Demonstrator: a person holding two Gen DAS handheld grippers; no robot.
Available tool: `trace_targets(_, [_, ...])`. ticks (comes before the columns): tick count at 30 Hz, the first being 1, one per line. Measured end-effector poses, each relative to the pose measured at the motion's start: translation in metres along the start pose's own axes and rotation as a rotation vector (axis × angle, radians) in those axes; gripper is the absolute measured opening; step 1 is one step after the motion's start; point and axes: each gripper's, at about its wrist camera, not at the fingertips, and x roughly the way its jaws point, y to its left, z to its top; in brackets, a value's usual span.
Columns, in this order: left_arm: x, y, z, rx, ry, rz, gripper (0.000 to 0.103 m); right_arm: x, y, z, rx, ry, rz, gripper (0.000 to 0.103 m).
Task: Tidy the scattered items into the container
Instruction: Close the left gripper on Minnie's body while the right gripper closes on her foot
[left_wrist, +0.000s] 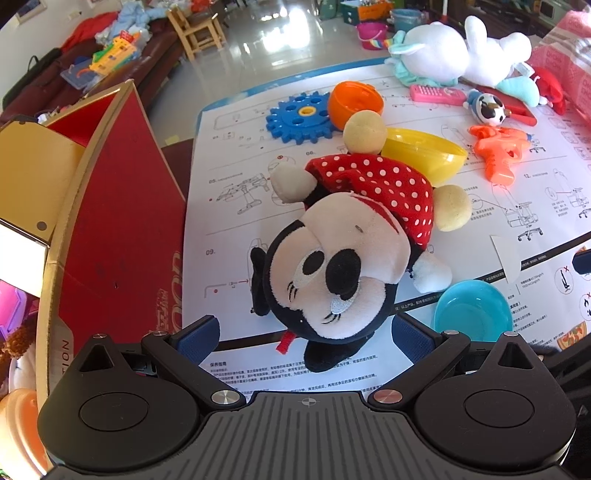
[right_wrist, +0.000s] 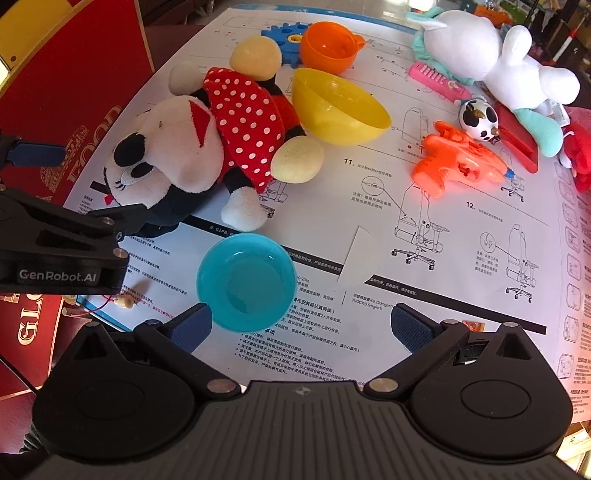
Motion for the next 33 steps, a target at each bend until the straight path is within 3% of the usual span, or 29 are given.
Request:
trace_targets(5, [0.002, 0.005, 0.008, -0.028, -0.003, -0.015, 0.103, 0.003, -0.013, 0.004, 0.035, 0.003, -0.037, 0.103])
trace_targets(11, [0.017, -0.001, 0.021, 0.006, -0.002, -0.025, 0.103, 0.001, -0.033, 0.013, 0.113, -0.022, -0.055, 0.103])
trace_targets(13, [0.026, 0.002, 0.018, -0.002, 0.035, -0.016, 0.103, 0.000, -0.036, 0.020, 0.122, -0.031, -0.044, 0.103])
trace_targets(16, [0.029, 0.015, 0.010, -0.062, 0.080, -0.060, 0.103, 0.001, -0.035, 0.033, 0.103, -0.046, -0.019, 0.098])
trace_targets(23, [0.020, 0.030, -0.011, -0.092, 0.107, -0.076, 0.103, 0.013, -0.030, 0.075, 0.082, -0.101, 0.027, 0.097])
trace_targets(29, [0.025, 0.022, -0.008, -0.059, 0.112, -0.085, 0.103, 0.046, -0.031, 0.089, 0.089, -0.035, 0.089, 0.081])
trace_targets(33, [0.040, 0.005, -0.002, -0.004, 0.118, -0.056, 0.103, 0.059, -0.029, 0.090, 0.091, -0.027, 0.108, 0.078])
